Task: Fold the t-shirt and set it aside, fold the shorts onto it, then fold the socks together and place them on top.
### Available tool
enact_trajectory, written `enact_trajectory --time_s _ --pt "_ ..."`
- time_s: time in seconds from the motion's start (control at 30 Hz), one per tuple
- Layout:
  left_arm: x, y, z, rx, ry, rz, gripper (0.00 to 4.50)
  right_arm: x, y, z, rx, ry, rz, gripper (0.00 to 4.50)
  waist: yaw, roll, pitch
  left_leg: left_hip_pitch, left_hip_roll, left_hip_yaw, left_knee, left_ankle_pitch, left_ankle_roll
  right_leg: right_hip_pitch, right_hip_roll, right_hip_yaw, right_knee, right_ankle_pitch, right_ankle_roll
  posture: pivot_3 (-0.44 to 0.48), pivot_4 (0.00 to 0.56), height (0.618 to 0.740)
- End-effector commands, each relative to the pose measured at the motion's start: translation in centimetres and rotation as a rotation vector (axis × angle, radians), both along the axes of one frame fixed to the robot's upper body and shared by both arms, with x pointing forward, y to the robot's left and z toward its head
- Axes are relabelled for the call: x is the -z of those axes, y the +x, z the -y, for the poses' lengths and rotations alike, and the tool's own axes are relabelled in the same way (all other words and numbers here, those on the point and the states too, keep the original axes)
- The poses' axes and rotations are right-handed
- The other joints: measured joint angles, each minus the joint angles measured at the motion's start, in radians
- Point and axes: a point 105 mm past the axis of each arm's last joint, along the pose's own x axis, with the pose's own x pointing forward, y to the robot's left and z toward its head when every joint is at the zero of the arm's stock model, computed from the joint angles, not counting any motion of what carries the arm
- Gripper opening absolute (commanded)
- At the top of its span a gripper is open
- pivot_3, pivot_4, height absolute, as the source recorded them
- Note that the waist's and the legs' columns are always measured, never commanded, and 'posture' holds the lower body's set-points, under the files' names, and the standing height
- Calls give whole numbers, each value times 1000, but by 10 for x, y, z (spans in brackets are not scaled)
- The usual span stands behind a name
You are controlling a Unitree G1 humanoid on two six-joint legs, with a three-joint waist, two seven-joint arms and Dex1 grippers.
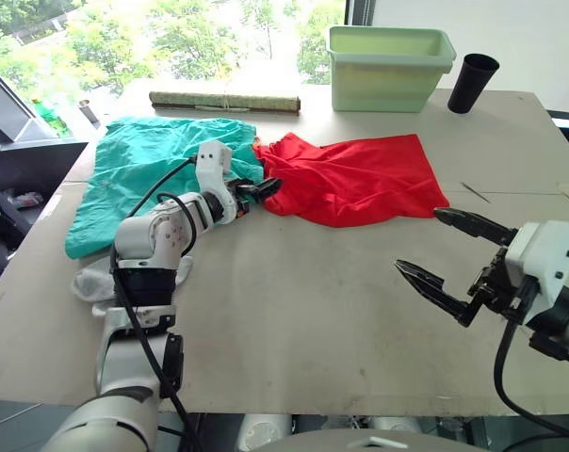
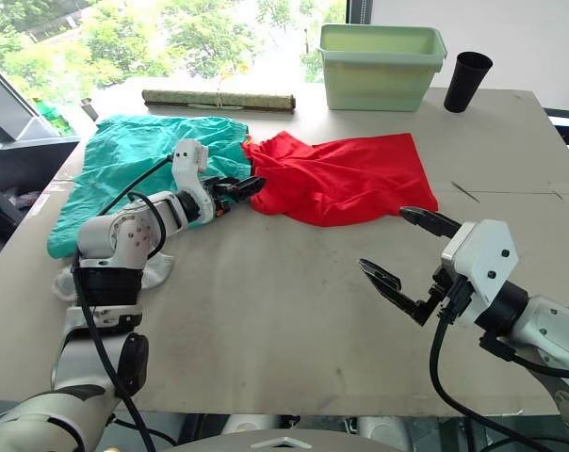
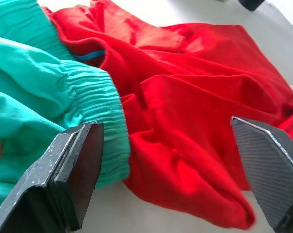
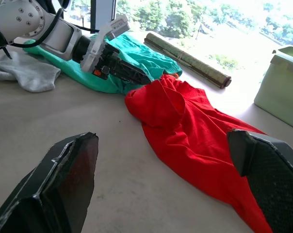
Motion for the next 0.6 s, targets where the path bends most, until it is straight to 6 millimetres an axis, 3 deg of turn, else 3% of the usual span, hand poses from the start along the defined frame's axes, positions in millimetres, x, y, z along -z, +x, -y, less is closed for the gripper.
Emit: enact_trajectory --time_s 0.03,0.33,0.43,0.6 --pt "-15 7 6 37 -21 42 4470 -6 -5 -5 -7 -12 41 4481 0 0 0 0 0 0 0 0 0 0 0 0 0 0 0 0 150 740" --pt "-15 16 15 112 -28 5 4470 -3 -6 -5 10 -30 28 4481 0 -1 0 -1 0 0 1 0 0 0 0 0 0 0 0 0 150 740" --pt "-15 16 18 151 -26 15 3625 -1 -5 -4 25 -21 21 4500 0 -1 0 0 0 1 1 0 0 0 0 0 0 0 0 0 150 740" --pt "-10 18 17 168 -4 9 1426 1 -6 -4 33 -25 14 4500 -1 -1 0 0 0 1 1 0 0 0 0 0 0 0 0 0 150 740"
